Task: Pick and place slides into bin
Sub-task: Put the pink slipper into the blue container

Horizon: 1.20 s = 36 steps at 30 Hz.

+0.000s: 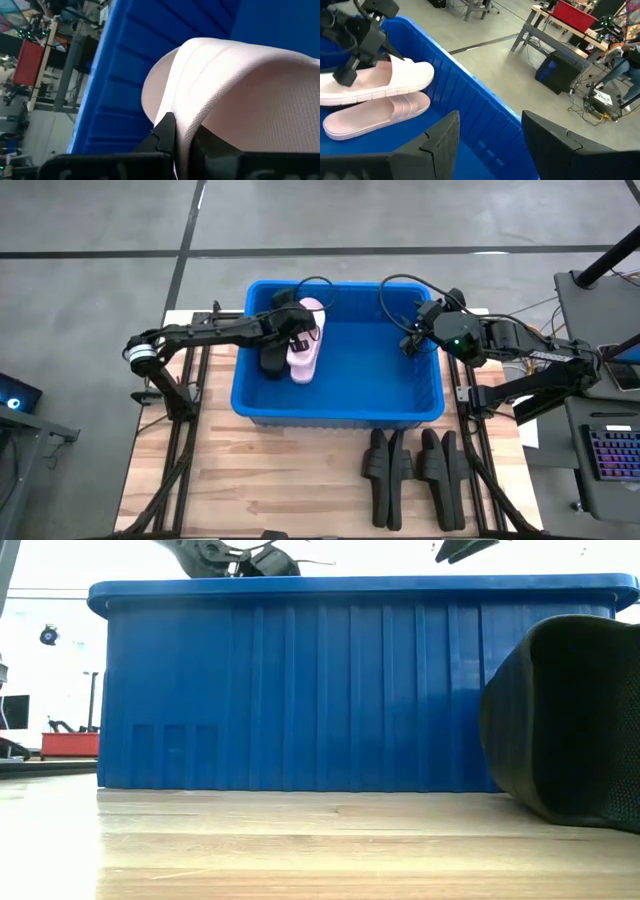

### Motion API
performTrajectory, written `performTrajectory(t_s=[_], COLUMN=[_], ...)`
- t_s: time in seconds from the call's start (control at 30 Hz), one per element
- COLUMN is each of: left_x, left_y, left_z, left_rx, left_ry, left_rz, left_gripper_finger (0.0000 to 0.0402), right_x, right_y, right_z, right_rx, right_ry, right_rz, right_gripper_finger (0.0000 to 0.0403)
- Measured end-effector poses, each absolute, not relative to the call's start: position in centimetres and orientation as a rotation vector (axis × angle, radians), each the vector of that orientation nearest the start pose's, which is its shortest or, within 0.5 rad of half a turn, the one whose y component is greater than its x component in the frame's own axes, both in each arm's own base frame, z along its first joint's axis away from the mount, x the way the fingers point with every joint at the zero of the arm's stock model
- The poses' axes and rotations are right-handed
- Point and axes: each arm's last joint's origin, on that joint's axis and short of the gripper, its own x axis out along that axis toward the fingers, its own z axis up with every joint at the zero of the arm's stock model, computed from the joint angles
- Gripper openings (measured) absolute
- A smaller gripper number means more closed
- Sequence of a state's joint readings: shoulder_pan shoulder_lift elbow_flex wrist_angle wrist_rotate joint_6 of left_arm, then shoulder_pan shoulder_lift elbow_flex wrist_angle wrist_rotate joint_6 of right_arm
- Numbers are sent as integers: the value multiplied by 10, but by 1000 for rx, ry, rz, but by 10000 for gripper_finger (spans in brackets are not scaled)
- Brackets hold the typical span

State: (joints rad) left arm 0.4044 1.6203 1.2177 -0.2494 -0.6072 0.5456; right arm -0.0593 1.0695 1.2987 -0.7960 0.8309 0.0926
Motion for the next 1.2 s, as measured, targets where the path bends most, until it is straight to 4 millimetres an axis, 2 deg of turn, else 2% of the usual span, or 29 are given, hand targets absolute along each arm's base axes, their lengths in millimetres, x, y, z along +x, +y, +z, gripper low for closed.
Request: performTrajectory(t_s=[0.4,0.53,0.8,0.9,1.03,1.2], left_x=[313,309,310,314,323,328], left_y=[153,151,152,156,161,163], left_z=[245,236,236,226,204,193], left_rx=[562,517,455,439,440,467], left_ry=[960,972,924,919,981,1035], left_rz=[760,782,817,818,798,837], left_gripper_finger=[0,0,0,0,0,0], right_x=[190,190,190,190,190,190], right_y=[-33,-33,-33,-33,-33,-33], right_z=[402,402,402,402,402,403], right_rx=[-118,-112,-94,-94,-99,-89], right_ry=[492,489,480,480,481,473], right_rz=[-893,-895,-900,-900,-900,-904], right_gripper_finger=[206,206,206,206,206,206])
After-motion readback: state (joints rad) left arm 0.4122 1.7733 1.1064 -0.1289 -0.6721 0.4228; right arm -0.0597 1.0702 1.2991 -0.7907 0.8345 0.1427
